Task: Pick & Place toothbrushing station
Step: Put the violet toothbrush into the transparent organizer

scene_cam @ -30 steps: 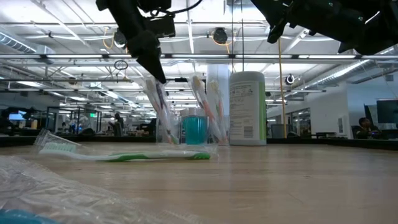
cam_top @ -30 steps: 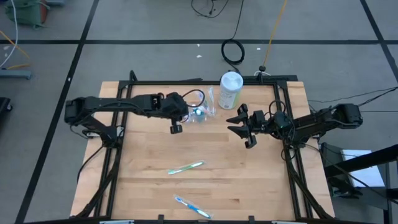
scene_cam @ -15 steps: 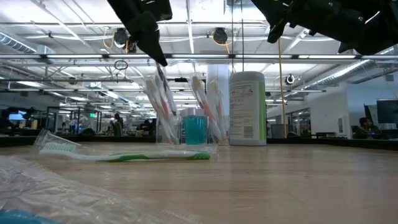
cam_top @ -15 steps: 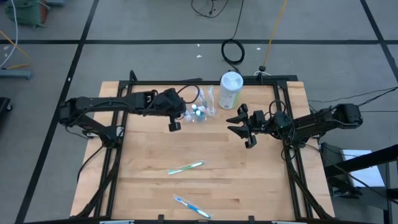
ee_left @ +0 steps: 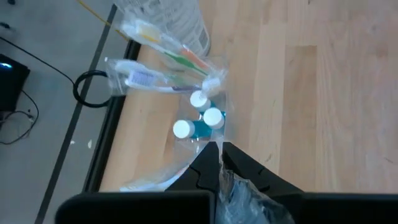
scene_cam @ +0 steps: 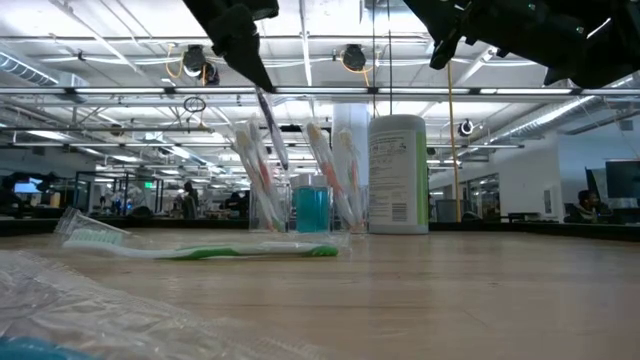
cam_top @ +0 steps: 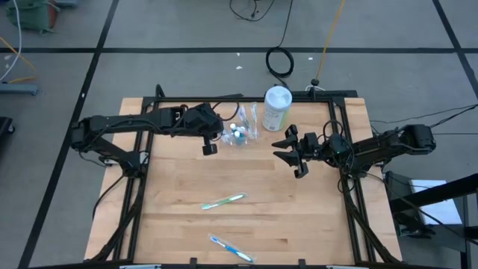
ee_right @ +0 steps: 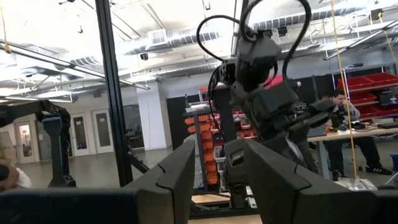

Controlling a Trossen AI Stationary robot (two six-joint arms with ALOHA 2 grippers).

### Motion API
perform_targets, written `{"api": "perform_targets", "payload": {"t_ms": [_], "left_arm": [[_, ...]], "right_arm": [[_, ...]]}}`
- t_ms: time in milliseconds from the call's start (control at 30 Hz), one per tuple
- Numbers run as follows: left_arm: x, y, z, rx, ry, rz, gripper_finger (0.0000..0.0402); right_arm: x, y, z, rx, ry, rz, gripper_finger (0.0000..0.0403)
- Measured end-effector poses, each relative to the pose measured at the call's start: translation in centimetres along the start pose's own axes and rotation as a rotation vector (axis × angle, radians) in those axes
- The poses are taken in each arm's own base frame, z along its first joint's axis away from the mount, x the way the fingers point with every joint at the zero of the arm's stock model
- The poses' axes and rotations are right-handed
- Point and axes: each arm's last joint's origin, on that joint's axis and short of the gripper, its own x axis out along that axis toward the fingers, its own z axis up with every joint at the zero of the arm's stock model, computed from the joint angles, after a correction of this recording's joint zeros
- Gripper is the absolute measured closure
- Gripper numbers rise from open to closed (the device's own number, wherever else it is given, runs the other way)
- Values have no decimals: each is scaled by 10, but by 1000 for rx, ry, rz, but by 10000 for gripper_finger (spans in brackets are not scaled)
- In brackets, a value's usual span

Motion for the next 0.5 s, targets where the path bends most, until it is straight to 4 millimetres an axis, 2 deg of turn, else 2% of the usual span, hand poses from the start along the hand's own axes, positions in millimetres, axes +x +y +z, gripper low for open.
{"api": "perform_targets", "payload": {"t_ms": [133,333,500], "left_arm": [[-8,3,5,-12,8,14,389],[-7,7,3,-40,30,36,389],[12,10,-5,-73,105,42,395]], "right_arm": [[0,0,0,0,0,0,273],[0,0,0,0,0,0,273],[0,0,0,0,0,0,273]]}}
